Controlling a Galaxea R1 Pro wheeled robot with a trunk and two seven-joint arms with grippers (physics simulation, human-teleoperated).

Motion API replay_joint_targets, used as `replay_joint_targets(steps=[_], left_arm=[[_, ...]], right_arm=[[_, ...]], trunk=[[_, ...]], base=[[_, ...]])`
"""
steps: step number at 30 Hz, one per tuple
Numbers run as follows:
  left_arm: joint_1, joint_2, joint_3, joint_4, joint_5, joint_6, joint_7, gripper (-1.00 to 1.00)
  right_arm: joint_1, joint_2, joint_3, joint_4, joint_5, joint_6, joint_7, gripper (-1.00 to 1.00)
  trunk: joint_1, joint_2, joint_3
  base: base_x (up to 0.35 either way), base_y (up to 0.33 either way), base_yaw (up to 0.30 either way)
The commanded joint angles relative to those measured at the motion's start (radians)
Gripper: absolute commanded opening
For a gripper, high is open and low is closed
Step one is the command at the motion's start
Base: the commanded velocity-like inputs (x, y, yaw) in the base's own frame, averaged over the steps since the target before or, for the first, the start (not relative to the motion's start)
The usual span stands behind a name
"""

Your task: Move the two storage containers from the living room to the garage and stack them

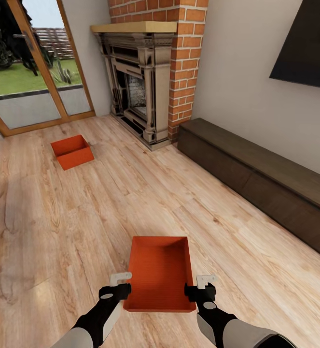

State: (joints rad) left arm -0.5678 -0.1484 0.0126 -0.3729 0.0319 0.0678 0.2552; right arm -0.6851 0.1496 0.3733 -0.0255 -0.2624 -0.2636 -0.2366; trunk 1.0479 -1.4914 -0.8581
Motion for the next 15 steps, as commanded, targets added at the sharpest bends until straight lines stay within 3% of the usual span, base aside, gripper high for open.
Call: replay_joint_targets(steps=[1,7,15], left_arm=[[0.0,0.0,0.001,-0.006,0.003,0.005,0.003,1.0],[0.0,0.0,-0.003,-0.051,0.003,0.006,0.001,1.0],[0.0,0.0,-0.003,-0.042,0.003,0.01,0.001,1.0]], right_arm=[[-0.001,0.0,0.009,0.001,-0.009,-0.003,-0.003,1.0],[-0.001,-0.003,0.009,0.001,-0.009,-0.003,-0.003,1.0],[-0.001,-0.004,0.009,0.001,-0.009,-0.003,-0.003,1.0]], trunk=[[0.004,-0.008,-0.004],[0.027,-0.05,-0.023],[0.058,-0.106,-0.048]], base=[[0.0,0.0,0.0],[0.0,0.0,0.0],[0.0,0.0,0.0]])
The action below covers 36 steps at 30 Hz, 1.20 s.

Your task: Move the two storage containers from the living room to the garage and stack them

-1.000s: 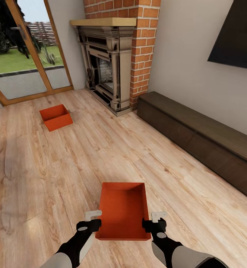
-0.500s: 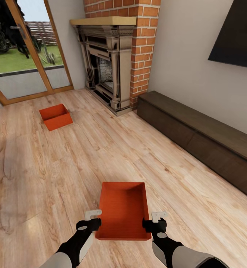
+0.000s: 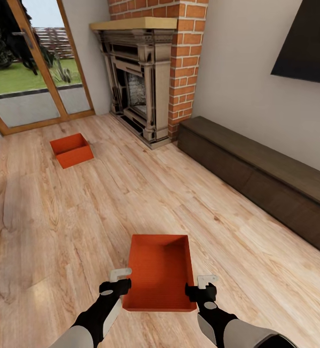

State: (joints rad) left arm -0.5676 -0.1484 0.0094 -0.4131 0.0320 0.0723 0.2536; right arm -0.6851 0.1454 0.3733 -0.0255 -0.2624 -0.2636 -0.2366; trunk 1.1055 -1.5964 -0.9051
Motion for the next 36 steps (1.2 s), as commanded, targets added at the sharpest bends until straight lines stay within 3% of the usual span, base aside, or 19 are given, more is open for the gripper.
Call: replay_joint_targets(steps=[1,3,13,36], left_arm=[[0.0,0.0,0.001,-0.001,0.003,0.005,0.003,1.0],[0.0,0.0,0.0,0.001,0.003,0.006,0.003,1.0],[0.0,-0.001,0.0,0.005,0.003,0.007,0.004,1.0],[0.0,-0.002,0.004,0.002,0.003,0.005,0.004,1.0]], right_arm=[[-0.001,0.0,0.009,0.001,-0.009,-0.003,-0.003,1.0],[-0.001,0.0,0.009,0.001,-0.009,-0.003,-0.003,1.0],[-0.001,0.0,0.009,0.001,-0.009,-0.01,-0.003,1.0],[-0.001,0.0,0.009,0.001,-0.018,-0.011,-0.003,1.0]], trunk=[[0.004,-0.008,-0.004],[0.012,-0.022,-0.01],[-0.027,0.048,0.021],[0.061,-0.113,-0.051]], base=[[0.0,0.0,0.0],[0.0,0.0,0.0],[0.0,0.0,0.0],[0.0,0.0,0.0]])
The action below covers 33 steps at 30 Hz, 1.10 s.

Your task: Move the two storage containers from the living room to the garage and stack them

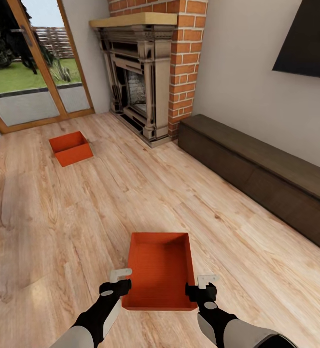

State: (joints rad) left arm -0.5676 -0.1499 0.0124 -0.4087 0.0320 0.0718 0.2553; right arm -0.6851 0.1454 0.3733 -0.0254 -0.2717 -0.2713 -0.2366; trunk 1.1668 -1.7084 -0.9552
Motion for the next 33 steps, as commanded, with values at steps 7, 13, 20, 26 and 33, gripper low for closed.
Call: replay_joint_targets(steps=[7,13,20,26,33], left_arm=[[0.0,0.0,0.001,-0.002,0.003,0.006,0.002,1.0],[0.0,0.0,0.001,-0.002,0.003,0.006,0.002,1.0],[0.0,0.0,0.001,-0.004,0.003,0.005,0.002,1.0],[0.0,0.0,0.001,-0.006,0.003,0.006,0.002,1.0],[0.0,0.0,0.001,-0.003,0.003,0.006,0.003,1.0]], right_arm=[[-0.001,0.0,0.009,0.001,-0.01,-0.003,-0.003,1.0],[-0.001,0.0,0.009,0.001,-0.01,-0.003,-0.003,1.0],[-0.001,0.0,0.009,0.001,-0.01,-0.003,-0.003,1.0],[-0.001,0.0,0.009,0.001,-0.01,-0.003,-0.003,1.0],[-0.001,0.0,0.009,0.001,-0.011,-0.003,-0.003,1.0]], trunk=[[0.027,-0.05,-0.023],[0.05,-0.092,-0.041],[0.077,-0.141,-0.063],[0.1,-0.183,-0.082],[0.127,-0.232,-0.104]], base=[[0.0,0.0,0.0],[0.0,0.0,0.0],[0.0,0.0,0.0],[0.0,0.0,0.0],[0.0,0.0,0.0]])
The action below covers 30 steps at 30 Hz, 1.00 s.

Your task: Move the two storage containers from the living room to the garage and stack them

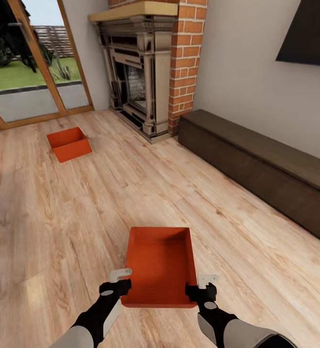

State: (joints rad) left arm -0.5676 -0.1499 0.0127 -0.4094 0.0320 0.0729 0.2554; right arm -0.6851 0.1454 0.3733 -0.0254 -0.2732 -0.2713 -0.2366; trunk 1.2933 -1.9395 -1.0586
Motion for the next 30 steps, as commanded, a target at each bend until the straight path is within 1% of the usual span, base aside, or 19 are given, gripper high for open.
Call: replay_joint_targets(steps=[1,13,30], left_arm=[[0.0,0.0,0.001,-0.002,0.003,0.005,0.002,1.0],[0.0,0.0,0.0,-0.004,0.003,0.006,0.003,1.0],[0.0,0.0,-0.002,-0.005,0.002,0.005,0.003,1.0]], right_arm=[[-0.001,0.0,0.009,0.001,-0.009,-0.003,-0.003,1.0],[-0.001,-0.001,0.009,0.001,-0.009,-0.005,-0.003,1.0],[-0.001,-0.002,0.009,0.002,-0.01,-0.012,-0.003,1.0]], trunk=[[0.004,-0.008,-0.004],[0.05,-0.092,-0.041],[0.05,-0.092,-0.041]], base=[[0.0,0.0,0.0],[0.0,0.0,0.0],[0.008,0.0,0.0]])
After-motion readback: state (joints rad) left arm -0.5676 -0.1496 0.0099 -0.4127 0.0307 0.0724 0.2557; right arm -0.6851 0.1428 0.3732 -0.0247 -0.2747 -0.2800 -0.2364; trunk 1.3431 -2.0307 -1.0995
